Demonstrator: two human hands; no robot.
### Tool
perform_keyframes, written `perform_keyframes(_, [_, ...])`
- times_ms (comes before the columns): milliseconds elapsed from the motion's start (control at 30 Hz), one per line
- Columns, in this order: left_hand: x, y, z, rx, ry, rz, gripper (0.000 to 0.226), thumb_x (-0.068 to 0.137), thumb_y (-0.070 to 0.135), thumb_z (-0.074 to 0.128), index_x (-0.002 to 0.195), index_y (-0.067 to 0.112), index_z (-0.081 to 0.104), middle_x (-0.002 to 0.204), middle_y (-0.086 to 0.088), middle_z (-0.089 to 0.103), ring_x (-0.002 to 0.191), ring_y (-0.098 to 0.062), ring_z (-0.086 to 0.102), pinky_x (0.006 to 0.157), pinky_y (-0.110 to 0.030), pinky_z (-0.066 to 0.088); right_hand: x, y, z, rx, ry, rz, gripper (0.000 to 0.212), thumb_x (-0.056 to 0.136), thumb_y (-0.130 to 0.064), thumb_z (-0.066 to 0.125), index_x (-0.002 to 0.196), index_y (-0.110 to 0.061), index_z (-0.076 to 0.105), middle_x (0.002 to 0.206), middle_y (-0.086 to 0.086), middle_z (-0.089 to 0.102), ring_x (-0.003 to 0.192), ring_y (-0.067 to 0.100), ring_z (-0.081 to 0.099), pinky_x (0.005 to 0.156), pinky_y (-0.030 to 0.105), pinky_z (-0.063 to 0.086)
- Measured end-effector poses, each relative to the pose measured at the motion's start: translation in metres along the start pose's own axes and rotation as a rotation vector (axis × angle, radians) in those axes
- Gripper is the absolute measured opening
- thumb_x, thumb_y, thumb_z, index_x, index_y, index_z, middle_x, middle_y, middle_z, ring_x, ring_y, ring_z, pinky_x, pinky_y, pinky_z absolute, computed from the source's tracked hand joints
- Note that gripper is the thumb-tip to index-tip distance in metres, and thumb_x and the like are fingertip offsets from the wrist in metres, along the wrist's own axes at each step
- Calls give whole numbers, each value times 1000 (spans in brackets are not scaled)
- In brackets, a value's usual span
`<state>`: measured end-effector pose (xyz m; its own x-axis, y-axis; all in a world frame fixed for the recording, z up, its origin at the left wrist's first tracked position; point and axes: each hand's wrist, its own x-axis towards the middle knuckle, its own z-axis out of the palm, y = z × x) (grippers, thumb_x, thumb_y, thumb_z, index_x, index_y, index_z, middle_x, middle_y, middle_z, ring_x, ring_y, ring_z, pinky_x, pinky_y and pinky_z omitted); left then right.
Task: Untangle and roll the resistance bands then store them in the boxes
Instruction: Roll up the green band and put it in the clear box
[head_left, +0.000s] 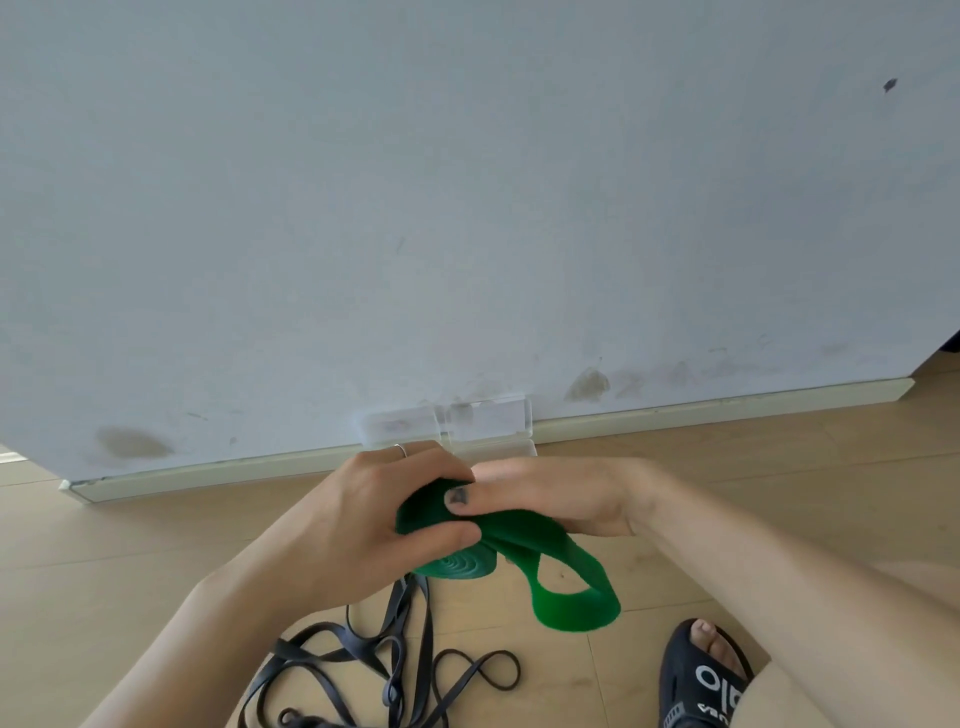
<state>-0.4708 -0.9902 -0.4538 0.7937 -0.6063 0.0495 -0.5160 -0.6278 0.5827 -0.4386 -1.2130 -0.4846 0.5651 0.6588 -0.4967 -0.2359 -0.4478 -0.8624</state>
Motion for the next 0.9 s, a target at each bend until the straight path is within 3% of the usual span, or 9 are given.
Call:
perform_keyframes(67, [0, 1, -2, 2, -6, -15, 28, 85, 59, 64, 108, 44, 62, 98, 20, 64, 89, -8, 63, 74, -28, 52, -1, 1, -1, 32, 24, -13, 56, 88, -56, 73, 128, -17, 66, 117, 10, 72, 99, 20, 67, 90, 41, 51])
perform_keyframes(200, [7, 7, 3, 145, -105, -54, 32, 78, 58, 72, 102, 41, 59, 100, 21, 54, 87, -7, 56, 69, -20, 46, 8, 4, 5, -6, 176, 22, 69, 69, -67, 83, 115, -18, 70, 115, 10, 76, 94, 19, 71, 100, 50, 54])
perform_keyframes(333, [9, 2, -1, 46, -83, -118, 27, 80, 45, 79, 102, 39, 65, 97, 20, 58, 85, -9, 60, 69, -23, 49, 2, -3, 6, -137, 210, 35, 77, 70, -85, 68, 123, -30, 62, 105, 2, 75, 86, 12, 68, 83, 36, 55])
perform_keyframes(433, [9, -8, -4, 0, -85, -163, 27, 79, 41, 82, 100, 39, 66, 96, 20, 61, 87, -6, 62, 71, -20, 50, -2, -4, 6, -253, 282, 2, 69, 81, -81, 61, 130, -33, 54, 103, -4, 73, 71, 5, 60, 71, 26, 48])
perform_keyframes(600, [12, -13, -7, -163, -30, -204, 27, 74, 45, 84, 96, 43, 67, 91, 17, 67, 86, -7, 65, 68, -16, 50, -6, -4, -2, -81, 317, -98, 64, 79, -74, 69, 126, -33, 55, 110, 7, 69, 73, 8, 55, 62, 22, 44])
perform_keyframes(700, [14, -14, -8, -216, 14, -195, 31, 71, 54, 75, 99, 44, 67, 91, 14, 70, 87, -9, 67, 70, -22, 54, -1, 0, 2, -12, 250, -88, 74, 75, -83, 62, 122, -26, 56, 94, 11, 68, 72, 14, 50, 65, 30, 42])
perform_keyframes(733, [14, -14, -7, -232, 24, -192, 32, 71, 56, 74, 100, 44, 67, 91, 13, 71, 86, -9, 68, 71, -23, 55, -1, 1, 3, -38, 230, -92, 69, 80, -81, 57, 116, -22, 58, 87, 6, 69, 69, 11, 50, 67, 29, 41])
perform_keyframes(800, [13, -15, -6, -288, 62, -190, 30, 73, 53, 76, 100, 43, 68, 92, 12, 73, 87, -10, 69, 71, -22, 55, -3, 3, 5, -53, 174, -118, 51, 100, -65, 40, 95, -18, 59, 63, -18, 61, 57, -2, 52, 65, 16, 41])
perform_keyframes(900, [12, -13, -7, -390, 121, -178, 24, 78, 47, 77, 100, 41, 69, 93, 8, 74, 88, -12, 71, 73, -21, 56, -7, -2, 6, 35, 133, -108, 52, 109, -53, 24, 88, -23, 61, 54, -23, 58, 50, -7, 53, 59, 9, 40])
